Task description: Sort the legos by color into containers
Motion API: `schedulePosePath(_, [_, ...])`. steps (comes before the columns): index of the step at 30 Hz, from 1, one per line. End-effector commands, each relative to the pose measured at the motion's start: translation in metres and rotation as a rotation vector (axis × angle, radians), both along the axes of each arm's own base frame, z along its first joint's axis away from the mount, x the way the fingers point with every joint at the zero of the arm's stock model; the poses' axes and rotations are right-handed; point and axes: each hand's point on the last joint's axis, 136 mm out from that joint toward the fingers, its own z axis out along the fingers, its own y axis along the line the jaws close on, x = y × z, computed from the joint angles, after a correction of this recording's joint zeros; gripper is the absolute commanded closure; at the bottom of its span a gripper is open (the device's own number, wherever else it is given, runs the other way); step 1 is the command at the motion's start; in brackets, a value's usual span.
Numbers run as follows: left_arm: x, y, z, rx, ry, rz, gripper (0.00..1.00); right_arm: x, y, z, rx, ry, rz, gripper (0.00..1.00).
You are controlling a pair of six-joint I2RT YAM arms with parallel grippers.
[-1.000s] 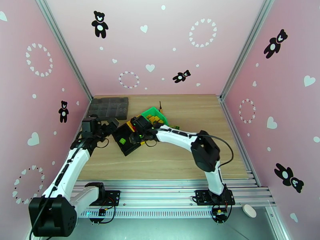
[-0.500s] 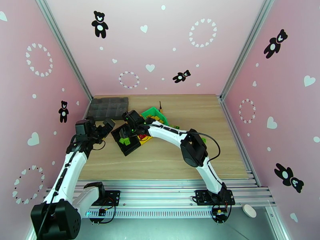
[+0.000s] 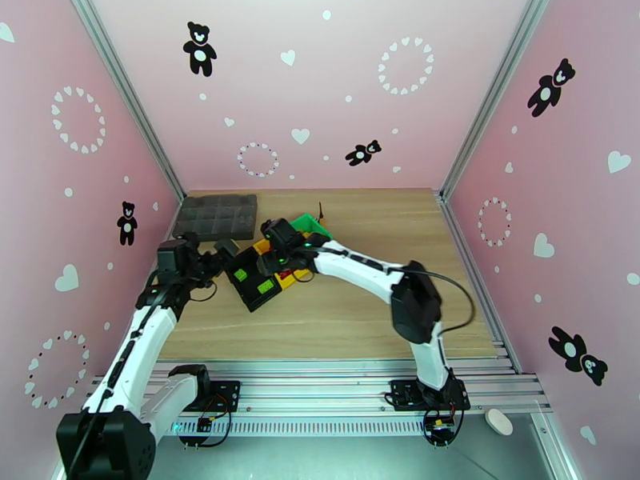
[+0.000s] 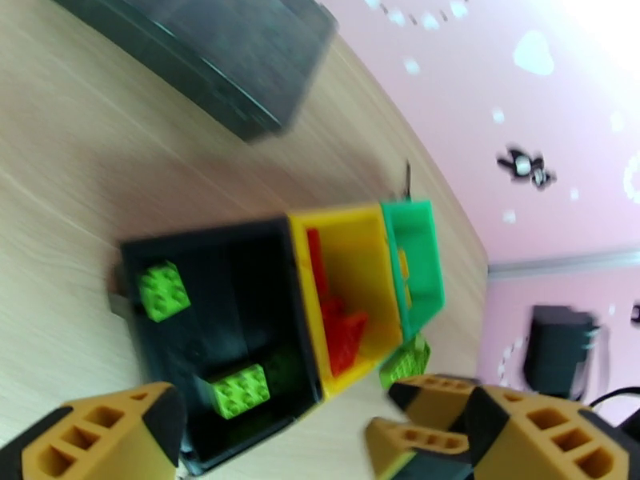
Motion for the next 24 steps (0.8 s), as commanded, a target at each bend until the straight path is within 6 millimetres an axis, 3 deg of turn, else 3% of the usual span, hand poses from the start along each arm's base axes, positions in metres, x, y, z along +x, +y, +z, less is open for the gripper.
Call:
schedulePosePath(1, [0.004, -0.02, -0.003, 0.046, -0.008, -0.026, 0.02, 0.017, -0.056, 0.014, -0.049, -0.059, -0.115, 0.45])
schedulePosePath(8, [0.008, -0.092, 0.002, 0.141, -0.025, -0.174, 0.02, 0.041, -0.158, -0.014, -0.113, -0.014, -0.34, 0.41])
schedulePosePath(13, [0.009, -0.139, -0.002, 0.208, -0.027, -0.273, 0.02, 0.056, -0.209, -0.042, -0.175, 0.033, -0.455, 0.4])
schedulePosePath(19, [0.007, -0.186, -0.012, 0.247, -0.018, -0.369, 0.02, 0.072, -0.232, -0.068, -0.204, 0.08, -0.512, 0.42])
schedulePosePath(24, [0.004, -0.204, -0.027, 0.243, 0.007, -0.402, 0.03, 0.087, -0.239, -0.086, -0.22, 0.115, -0.537, 0.48])
